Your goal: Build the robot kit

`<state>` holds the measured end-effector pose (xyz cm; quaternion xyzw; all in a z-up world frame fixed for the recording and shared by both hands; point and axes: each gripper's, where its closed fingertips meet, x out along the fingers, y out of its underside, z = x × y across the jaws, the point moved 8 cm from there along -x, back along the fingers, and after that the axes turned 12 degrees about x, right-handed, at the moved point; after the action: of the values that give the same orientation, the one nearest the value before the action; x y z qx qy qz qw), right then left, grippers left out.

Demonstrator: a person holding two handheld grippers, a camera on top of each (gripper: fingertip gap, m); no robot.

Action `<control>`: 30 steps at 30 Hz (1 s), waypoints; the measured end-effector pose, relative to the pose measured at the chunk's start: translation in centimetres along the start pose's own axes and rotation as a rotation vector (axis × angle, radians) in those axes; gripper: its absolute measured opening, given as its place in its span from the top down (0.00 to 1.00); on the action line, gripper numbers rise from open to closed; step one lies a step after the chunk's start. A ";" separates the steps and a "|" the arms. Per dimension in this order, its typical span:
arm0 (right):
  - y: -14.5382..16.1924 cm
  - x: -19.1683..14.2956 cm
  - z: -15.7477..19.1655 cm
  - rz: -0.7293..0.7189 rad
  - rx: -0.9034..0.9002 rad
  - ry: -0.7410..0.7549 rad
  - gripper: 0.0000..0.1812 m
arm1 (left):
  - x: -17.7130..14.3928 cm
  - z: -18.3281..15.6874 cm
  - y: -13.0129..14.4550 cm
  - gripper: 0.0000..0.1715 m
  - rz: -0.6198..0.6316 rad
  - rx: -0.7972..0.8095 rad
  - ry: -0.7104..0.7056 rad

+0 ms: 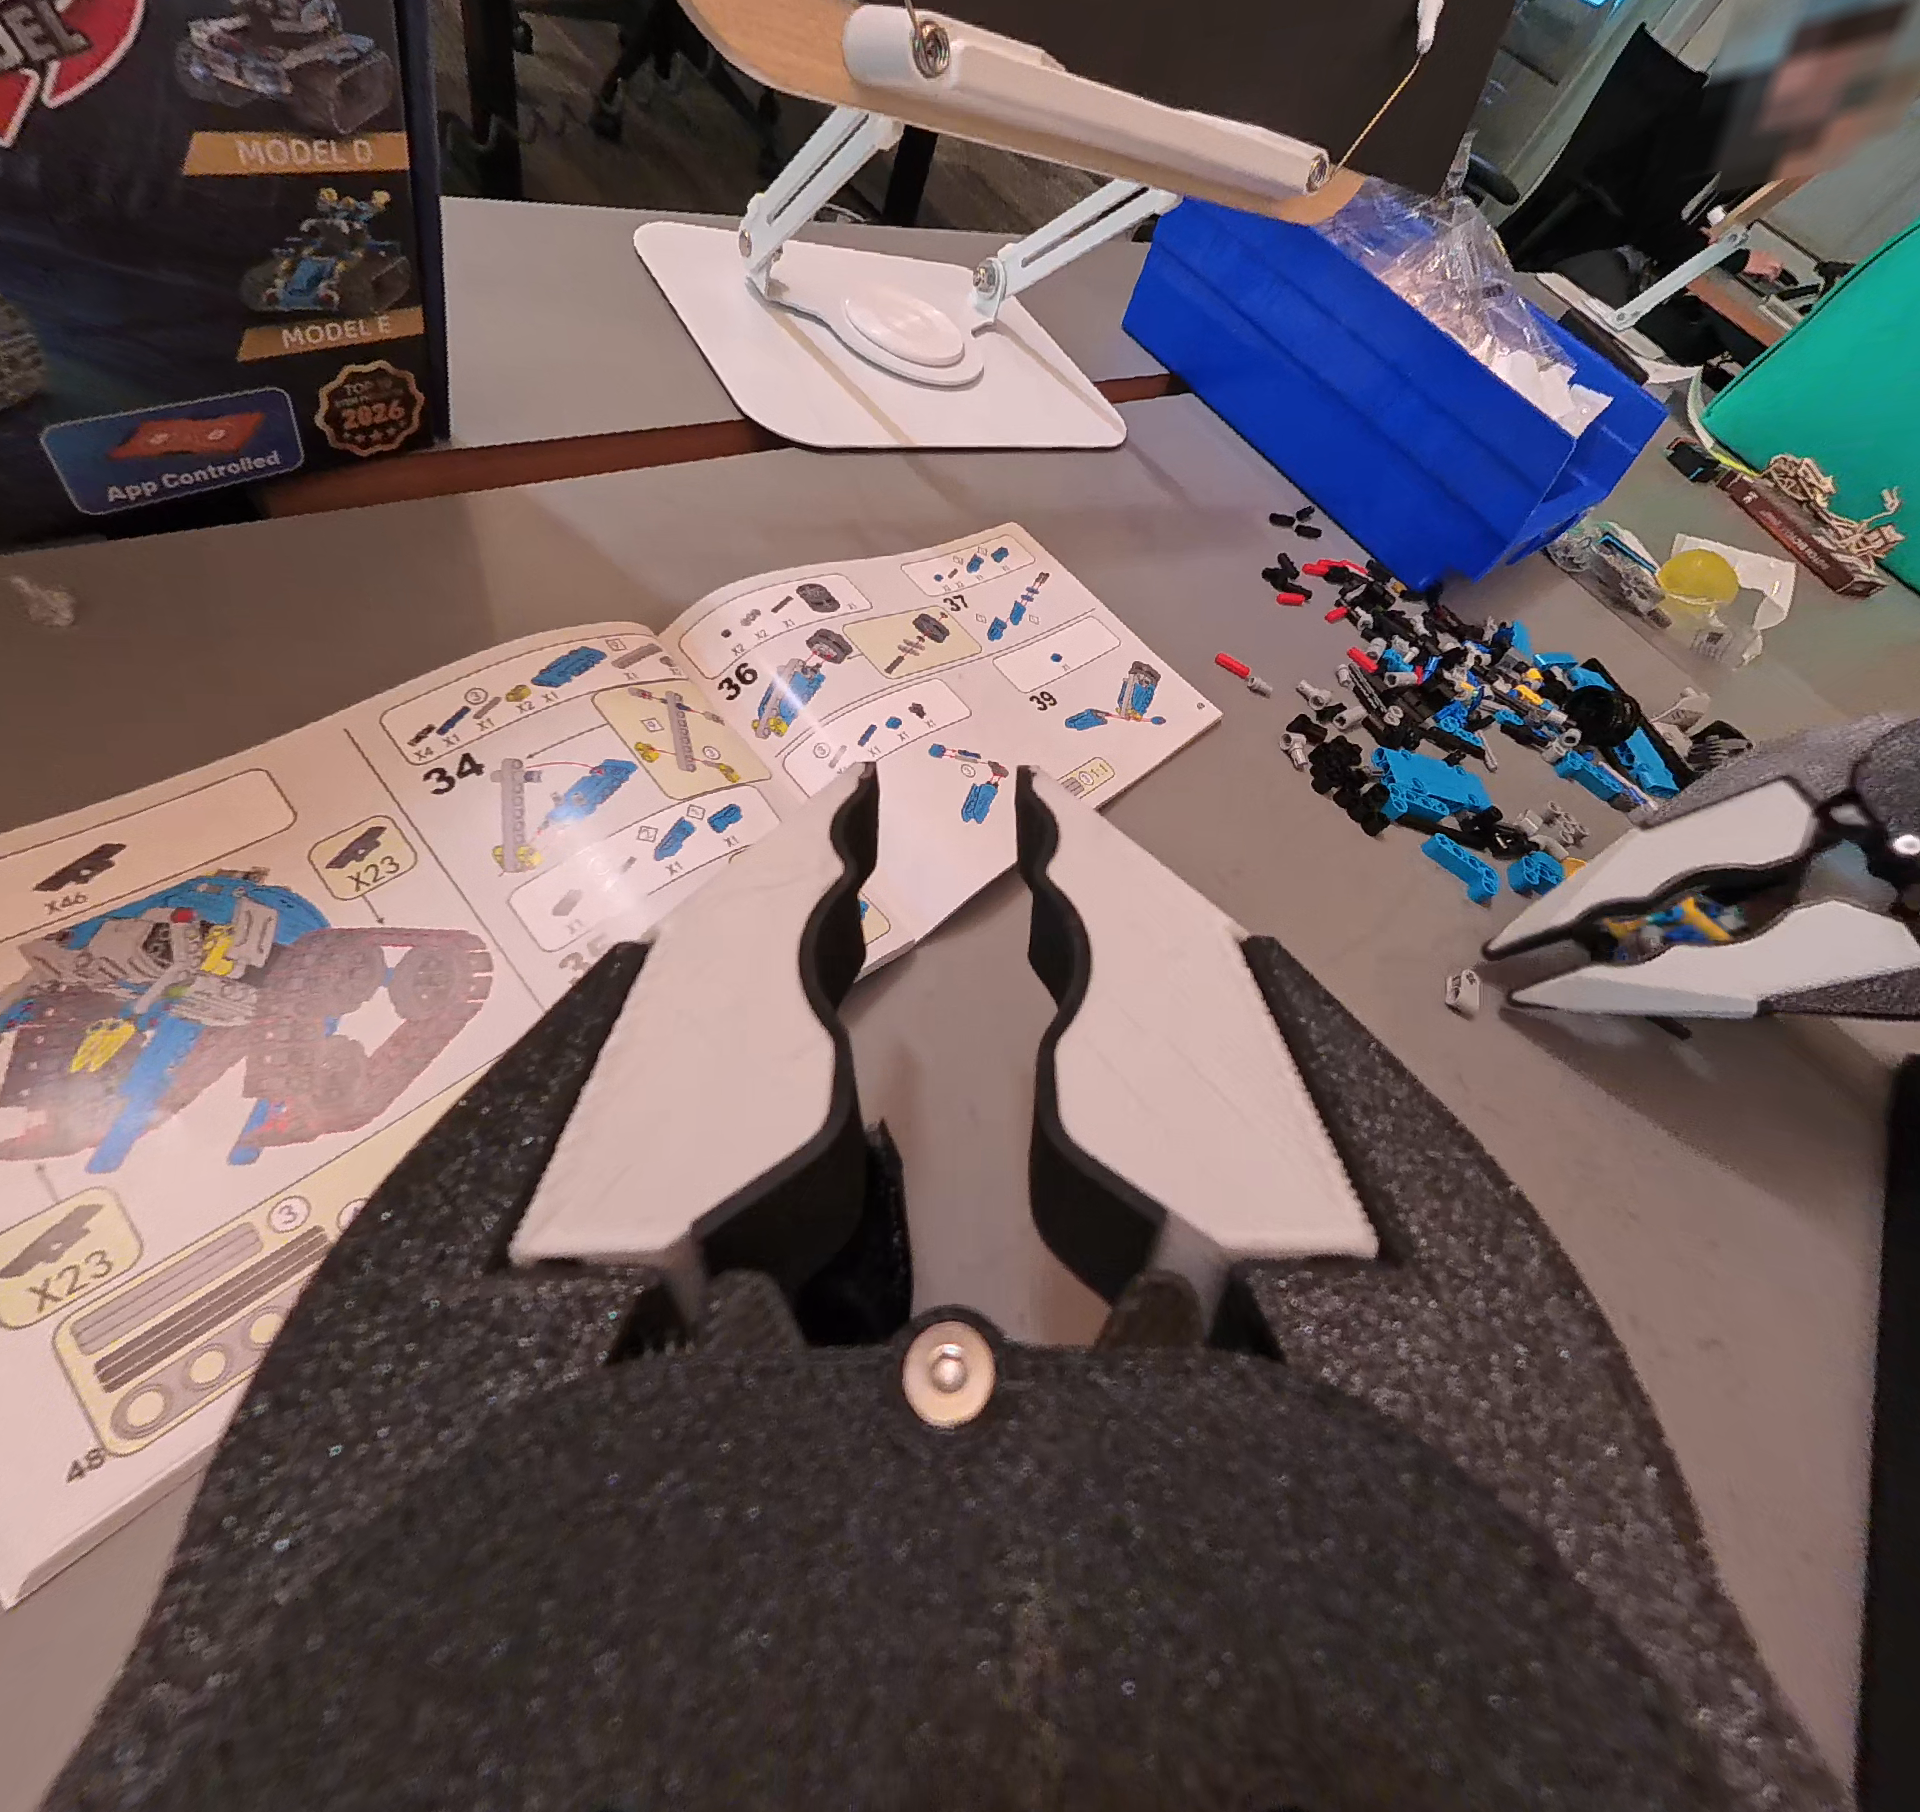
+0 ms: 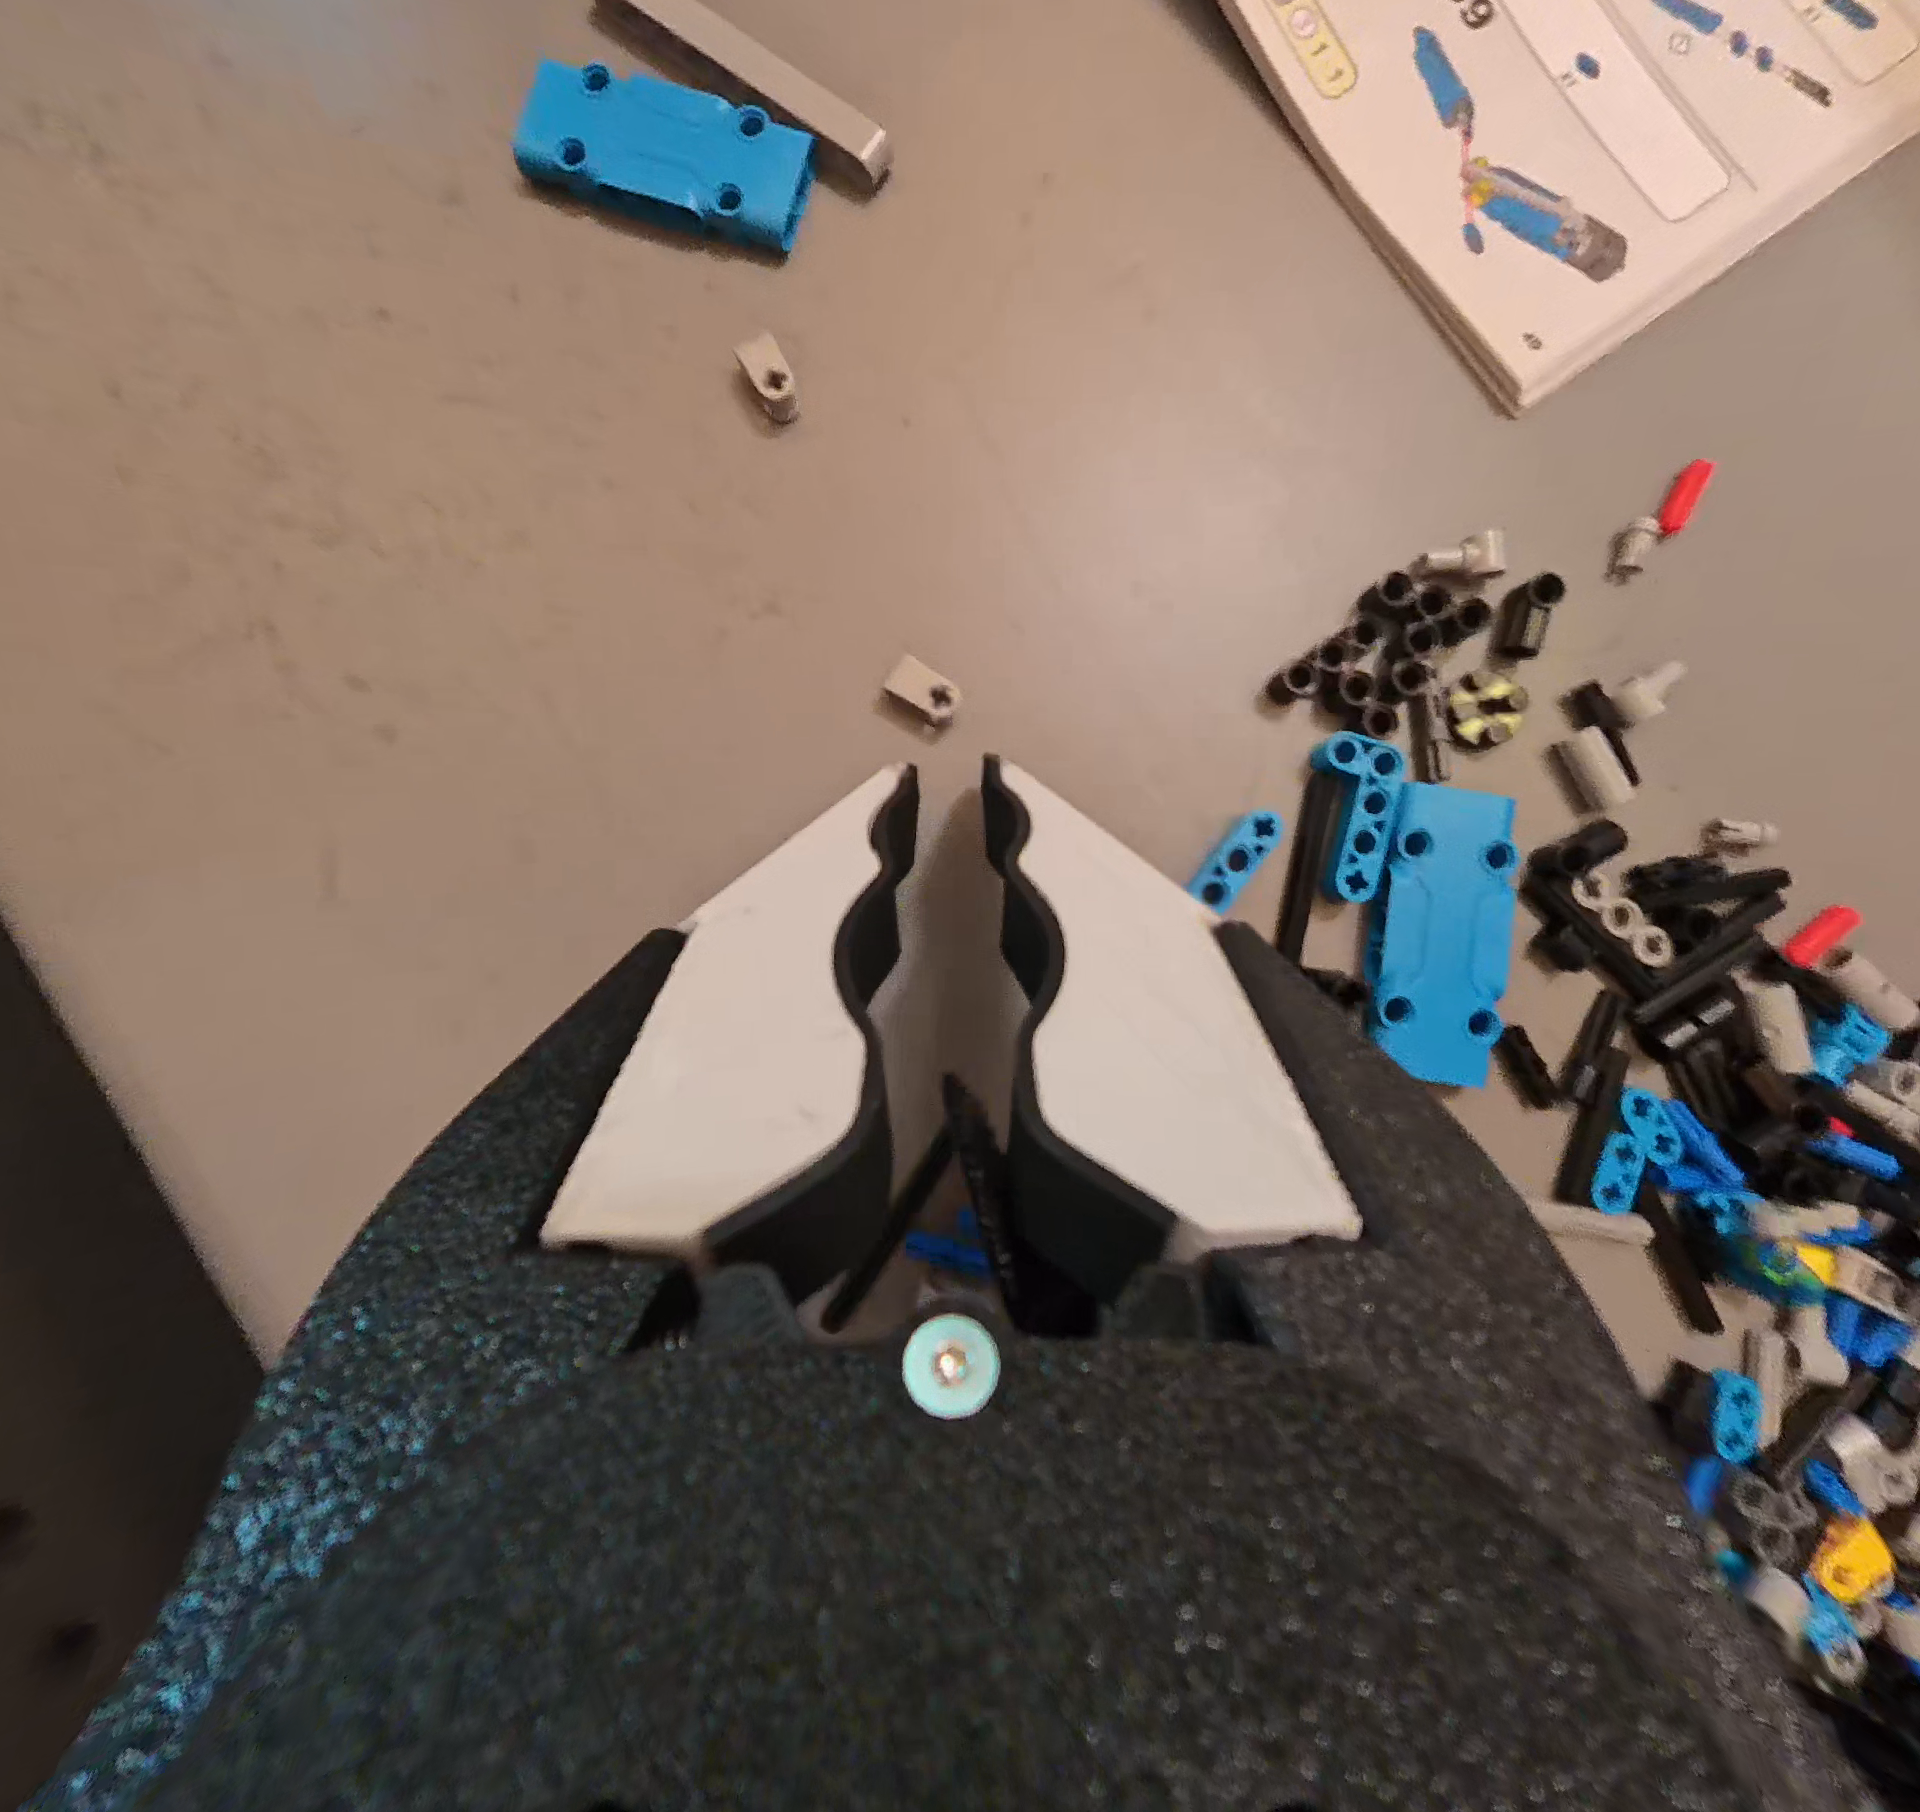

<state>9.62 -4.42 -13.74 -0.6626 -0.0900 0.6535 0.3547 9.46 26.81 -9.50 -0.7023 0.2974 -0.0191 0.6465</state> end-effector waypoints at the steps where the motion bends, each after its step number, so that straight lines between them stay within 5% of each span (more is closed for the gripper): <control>1: -0.2 0.3 0.3 0.001 0.000 -0.017 0.93 | 0.0 0.0 0.0 0.85 0.001 0.001 0.000; 16: -3.7 4.0 4.6 -0.018 -0.090 -0.101 0.93 | 0.3 -0.2 0.2 0.85 0.012 0.006 0.003; 20: -1.4 -0.1 0.3 -0.080 -0.045 0.093 0.93 | 0.2 -0.1 0.1 0.85 0.007 0.002 0.003; 24: 3.1 -6.4 -8.6 -0.057 0.094 0.489 0.93 | 0.1 -0.1 0.0 0.85 0.002 0.000 0.003; 30: 6.9 -8.8 -14.3 -0.050 0.350 0.423 0.93 | 0.2 -0.2 0.2 0.85 0.008 0.001 0.002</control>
<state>19.44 -19.67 -12.20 -0.7106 0.0840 0.4972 0.4907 9.50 26.58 -9.71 -0.7006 0.3009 -0.0176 0.6467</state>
